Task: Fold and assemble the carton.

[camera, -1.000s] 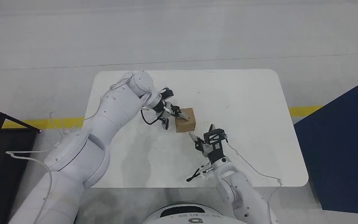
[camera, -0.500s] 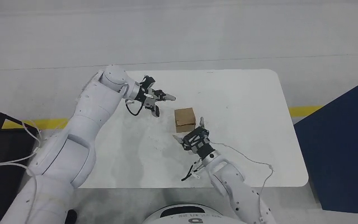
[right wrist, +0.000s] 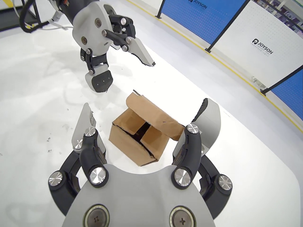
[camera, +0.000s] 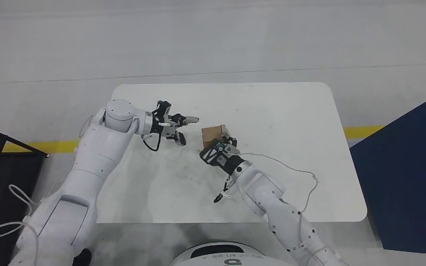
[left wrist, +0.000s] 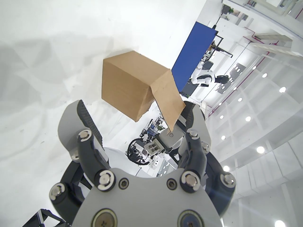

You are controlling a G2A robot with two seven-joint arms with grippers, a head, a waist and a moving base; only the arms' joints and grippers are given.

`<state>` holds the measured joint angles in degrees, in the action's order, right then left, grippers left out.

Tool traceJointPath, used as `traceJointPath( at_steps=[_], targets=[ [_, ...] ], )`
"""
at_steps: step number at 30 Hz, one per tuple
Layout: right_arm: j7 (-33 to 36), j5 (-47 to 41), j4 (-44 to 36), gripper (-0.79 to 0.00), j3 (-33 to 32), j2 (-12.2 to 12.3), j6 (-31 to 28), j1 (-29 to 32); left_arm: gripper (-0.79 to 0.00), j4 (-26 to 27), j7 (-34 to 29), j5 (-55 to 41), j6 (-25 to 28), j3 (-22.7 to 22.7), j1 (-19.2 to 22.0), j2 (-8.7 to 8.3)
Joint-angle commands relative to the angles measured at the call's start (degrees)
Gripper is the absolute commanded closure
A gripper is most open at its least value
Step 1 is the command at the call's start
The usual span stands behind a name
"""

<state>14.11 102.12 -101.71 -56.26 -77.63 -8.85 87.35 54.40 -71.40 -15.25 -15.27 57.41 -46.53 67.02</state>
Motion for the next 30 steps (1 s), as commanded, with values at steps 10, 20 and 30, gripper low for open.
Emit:
traceJointPath(
  at_steps=[10, 20, 30],
  targets=[
    [9.24, -6.81, -8.17, -0.61, -0.45, 1.39, -17.23, 3.87, -0.785, 6.21, 4.51, -2.52, -1.37, 3.96, -7.08, -1.62],
    [2.63, -11.0, -7.86, -0.6, -2.14, 0.85, -1.06, 5.15, -0.785, 3.21, 5.77, -4.03, 0.06, 3.54, -6.64, -1.41],
    [1.51, -25.4, 0.33, -0.619, 1.5, -2.27, 18.73, -0.09, -0.785, 0.83, 5.56, -6.55, 0.91, 1.11, -5.93, -0.39]
  ],
)
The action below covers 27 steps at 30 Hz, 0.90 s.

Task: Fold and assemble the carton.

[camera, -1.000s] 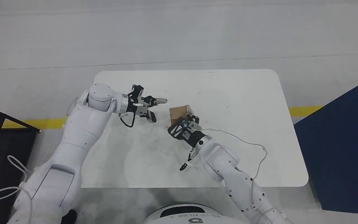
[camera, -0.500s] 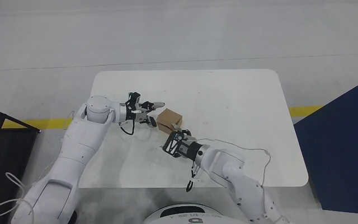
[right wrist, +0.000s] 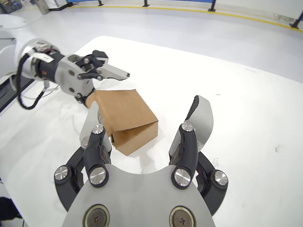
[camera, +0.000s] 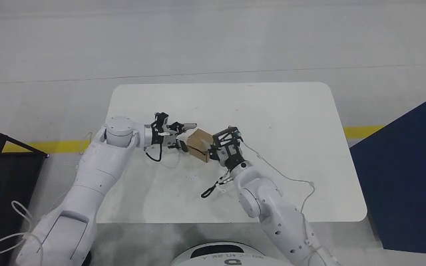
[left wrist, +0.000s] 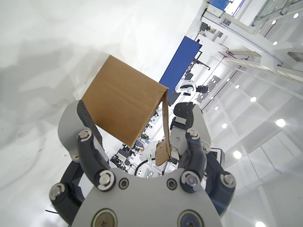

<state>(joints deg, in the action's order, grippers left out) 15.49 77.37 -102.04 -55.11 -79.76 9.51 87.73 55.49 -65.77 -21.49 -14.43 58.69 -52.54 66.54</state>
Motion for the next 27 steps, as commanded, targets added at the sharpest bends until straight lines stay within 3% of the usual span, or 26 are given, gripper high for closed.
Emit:
traceJointPath(
  at_steps=[1, 5, 11, 22, 27],
  targets=[
    [0.2, -1.13, 1.28, -0.613, 0.64, -0.3, 0.6, -0.94, -0.785, -0.58, -0.24, -0.67, 0.13, -0.41, 0.17, 0.21],
    [0.33, -3.49, 1.09, -0.653, 0.48, -0.43, -0.31, -0.91, -0.785, -2.13, -1.74, -1.67, -0.29, -1.97, 0.93, 0.81],
    [0.89, -9.17, -4.61, -0.637, -3.94, 0.5, -4.53, 3.51, -0.785, -4.5, -4.03, -1.38, -0.33, -6.35, 3.98, 2.52],
    [-0.48, -16.0, -15.14, -0.616, -15.36, 2.67, -10.17, 15.24, -0.785, -11.75, -8.01, -0.41, 1.65, -16.5, 13.34, 8.08],
    [-1.38, -18.3, -16.04, -0.622, -17.96, 3.25, -13.13, 18.64, -0.785, -17.09, -7.48, -1.32, 3.34, -18.02, 15.99, 9.92]
  ],
)
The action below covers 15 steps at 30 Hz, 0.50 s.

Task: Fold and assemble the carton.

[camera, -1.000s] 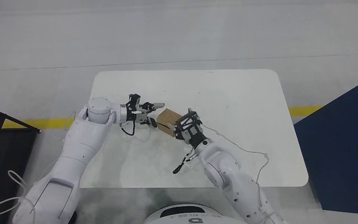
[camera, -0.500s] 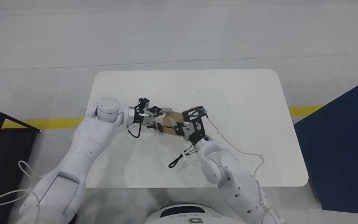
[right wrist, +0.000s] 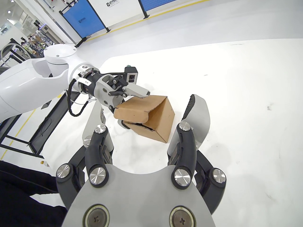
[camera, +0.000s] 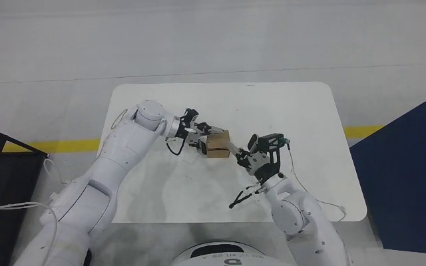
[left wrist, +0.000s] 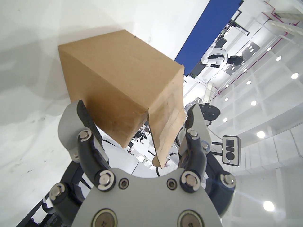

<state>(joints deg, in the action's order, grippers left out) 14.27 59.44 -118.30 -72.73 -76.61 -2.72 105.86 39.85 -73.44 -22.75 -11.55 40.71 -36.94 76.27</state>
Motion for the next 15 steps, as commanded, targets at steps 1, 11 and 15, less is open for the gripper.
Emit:
traceJointPath(
  at_steps=[1, 11, 15],
  targets=[
    [-0.27, -0.99, 0.68, -0.625, -0.57, 0.19, -1.71, 0.79, -0.785, -2.55, 0.33, -0.04, 0.76, 0.02, 0.65, 0.26],
    [-0.92, 0.91, 11.27, -0.557, 1.16, 0.76, -10.62, -3.35, -0.785, -5.53, 3.95, 0.93, 1.41, 2.69, 1.87, -0.78],
    [-0.53, 6.39, 14.74, -0.425, 3.61, 0.77, -9.95, -5.53, -0.785, -3.74, 5.75, 0.69, 0.82, 2.63, 1.84, -0.32]
  ],
)
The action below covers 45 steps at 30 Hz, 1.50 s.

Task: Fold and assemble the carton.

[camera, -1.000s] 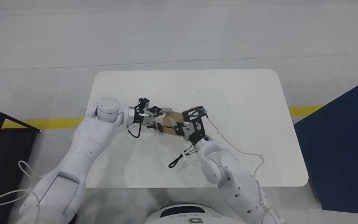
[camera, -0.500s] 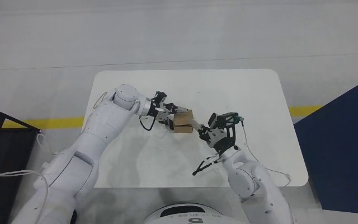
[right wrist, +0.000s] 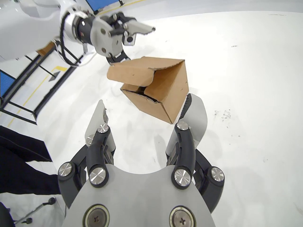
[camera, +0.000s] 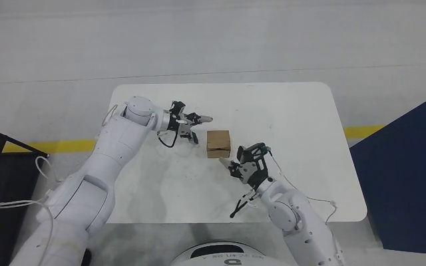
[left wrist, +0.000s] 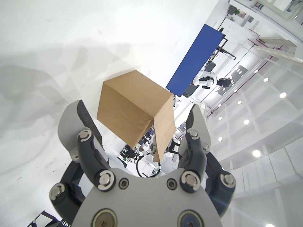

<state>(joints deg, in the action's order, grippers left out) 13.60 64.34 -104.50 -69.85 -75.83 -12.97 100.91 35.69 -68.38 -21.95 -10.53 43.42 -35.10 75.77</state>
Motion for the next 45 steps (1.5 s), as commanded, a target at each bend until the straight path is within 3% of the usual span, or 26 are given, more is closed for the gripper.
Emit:
traceJointPath(
  at_steps=[1, 9, 19, 27, 36, 40, 45],
  targets=[
    [0.26, 2.62, 1.6, -0.428, 1.38, -0.04, 0.51, -1.08, -0.785, 0.67, 1.44, -0.13, -0.23, -0.14, 0.07, 0.36],
    [-0.45, 5.28, 4.16, -0.526, 4.07, -0.11, 1.33, -3.21, -0.785, -0.48, 4.9, -1.65, 0.59, -0.57, 1.24, 2.09],
    [-0.83, 4.18, 3.41, -0.539, 3.02, 0.28, 2.29, -2.89, -0.785, -4.46, 4.94, -2.16, 1.74, -2.0, 3.17, 4.47],
    [0.91, 2.93, 3.78, -0.391, 3.43, 0.76, -2.14, -2.93, -0.785, -6.42, 4.6, -2.46, 2.49, -3.09, 4.71, 6.51],
    [1.25, -0.47, -0.39, -0.388, -0.52, 2.23, -8.83, 2.35, -0.785, -7.77, 2.78, -1.52, 2.37, -5.83, 6.63, 9.73],
    [0.85, -0.18, -1.54, -0.422, -1.0, 2.74, -11.17, 4.26, -0.785, -8.77, 2.01, -1.53, 2.83, -7.04, 7.65, 11.52],
    [-0.67, -0.97, -3.73, -0.539, -3.39, 3.67, -15.55, 8.04, -0.785, -10.18, 1.27, -1.97, 3.87, -8.23, 9.03, 13.89]
  ],
)
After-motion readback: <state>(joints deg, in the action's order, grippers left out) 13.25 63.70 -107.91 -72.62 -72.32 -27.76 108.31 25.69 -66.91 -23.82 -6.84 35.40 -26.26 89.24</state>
